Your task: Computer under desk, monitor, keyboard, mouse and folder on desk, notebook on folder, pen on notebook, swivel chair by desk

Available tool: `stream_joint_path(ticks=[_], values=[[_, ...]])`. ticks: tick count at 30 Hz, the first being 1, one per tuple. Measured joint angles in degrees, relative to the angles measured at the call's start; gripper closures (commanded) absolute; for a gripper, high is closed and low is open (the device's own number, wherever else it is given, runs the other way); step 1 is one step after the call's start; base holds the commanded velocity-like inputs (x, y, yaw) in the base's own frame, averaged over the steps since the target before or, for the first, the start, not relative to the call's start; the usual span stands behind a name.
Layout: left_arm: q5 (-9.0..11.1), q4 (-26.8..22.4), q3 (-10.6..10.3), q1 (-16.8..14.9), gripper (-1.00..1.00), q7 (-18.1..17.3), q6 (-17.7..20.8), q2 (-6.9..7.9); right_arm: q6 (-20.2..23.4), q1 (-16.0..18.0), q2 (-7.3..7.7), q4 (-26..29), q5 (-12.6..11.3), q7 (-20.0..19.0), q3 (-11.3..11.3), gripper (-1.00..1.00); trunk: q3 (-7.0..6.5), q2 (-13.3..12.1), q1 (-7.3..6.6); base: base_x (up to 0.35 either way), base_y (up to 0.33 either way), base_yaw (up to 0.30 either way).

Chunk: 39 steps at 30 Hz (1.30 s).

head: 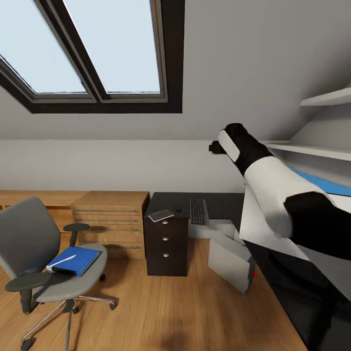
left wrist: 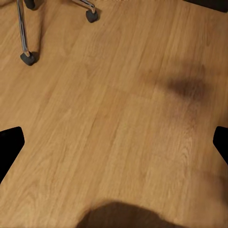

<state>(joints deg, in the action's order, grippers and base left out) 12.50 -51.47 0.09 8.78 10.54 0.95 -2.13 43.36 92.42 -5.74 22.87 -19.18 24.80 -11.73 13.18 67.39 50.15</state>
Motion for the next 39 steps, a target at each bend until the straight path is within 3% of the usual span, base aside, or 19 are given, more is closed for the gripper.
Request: stream_joint_path(ticks=[13,26,38,39], values=[[-0.09,-0.33,0.08,0.00,-1.00,0.05,0.00,0.11,-2.77,1.24,5.40,-1.41,-0.14,3.93,1.09,-1.00,0.00,0.01,-0.03,0.108,0.000,0.000],[-0.16,-0.29,0.07,0.00,-1.00,-0.02,0.00,0.03,-3.62,0.83,9.07,-1.53,-0.23,4.29,1.54,-1.00,0.00,0.00,-0.03,0.210,0.000,0.000],[-0.27,-0.26,0.00,0.00,-1.00,-0.04,0.03,0.05,-3.78,-2.60,13.39,-1.95,-0.31,4.26,1.55,-1.00,0.01,0.00,-0.01,0.145,0.000,0.000],[-0.26,-0.27,0.00,0.00,-1.00,-0.06,0.01,0.06,-3.83,-3.10,14.37,-3.05,-0.30,4.27,1.56,-1.00,0.01,0.00,-0.01,0.193,0.000,0.000]])
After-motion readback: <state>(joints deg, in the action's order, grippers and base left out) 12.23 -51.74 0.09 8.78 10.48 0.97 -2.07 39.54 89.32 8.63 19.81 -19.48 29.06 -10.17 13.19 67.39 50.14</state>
